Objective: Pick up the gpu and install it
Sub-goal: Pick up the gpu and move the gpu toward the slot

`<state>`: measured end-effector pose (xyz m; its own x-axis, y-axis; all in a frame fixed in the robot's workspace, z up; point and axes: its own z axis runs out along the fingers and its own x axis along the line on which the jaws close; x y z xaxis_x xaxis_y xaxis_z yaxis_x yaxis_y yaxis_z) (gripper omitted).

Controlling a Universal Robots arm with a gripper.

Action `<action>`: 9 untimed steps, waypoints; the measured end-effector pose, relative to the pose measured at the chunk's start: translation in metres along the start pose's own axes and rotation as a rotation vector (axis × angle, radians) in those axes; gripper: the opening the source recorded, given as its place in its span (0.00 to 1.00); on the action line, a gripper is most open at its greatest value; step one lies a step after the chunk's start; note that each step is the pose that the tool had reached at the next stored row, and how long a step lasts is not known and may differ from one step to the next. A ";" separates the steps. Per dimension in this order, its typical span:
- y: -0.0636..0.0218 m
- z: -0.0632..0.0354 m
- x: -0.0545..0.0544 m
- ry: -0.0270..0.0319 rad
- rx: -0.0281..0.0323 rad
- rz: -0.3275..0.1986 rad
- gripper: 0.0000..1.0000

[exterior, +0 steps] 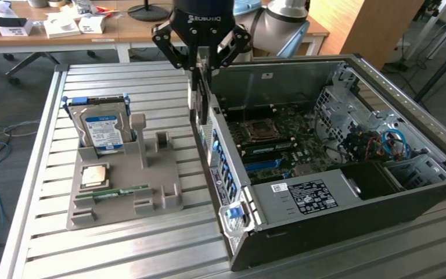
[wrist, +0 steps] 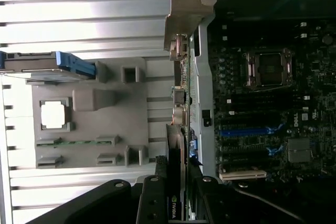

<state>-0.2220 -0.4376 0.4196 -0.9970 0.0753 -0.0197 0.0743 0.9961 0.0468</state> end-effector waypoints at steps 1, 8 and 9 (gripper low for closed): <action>0.0001 0.0000 -0.002 0.0000 -0.0001 0.000 0.27; 0.0012 0.0004 -0.016 0.0001 -0.0019 0.000 0.27; 0.0014 0.0004 -0.019 0.0002 -0.0023 0.000 0.27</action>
<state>-0.2034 -0.4375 0.4196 -0.9970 0.0754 -0.0195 0.0744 0.9960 0.0491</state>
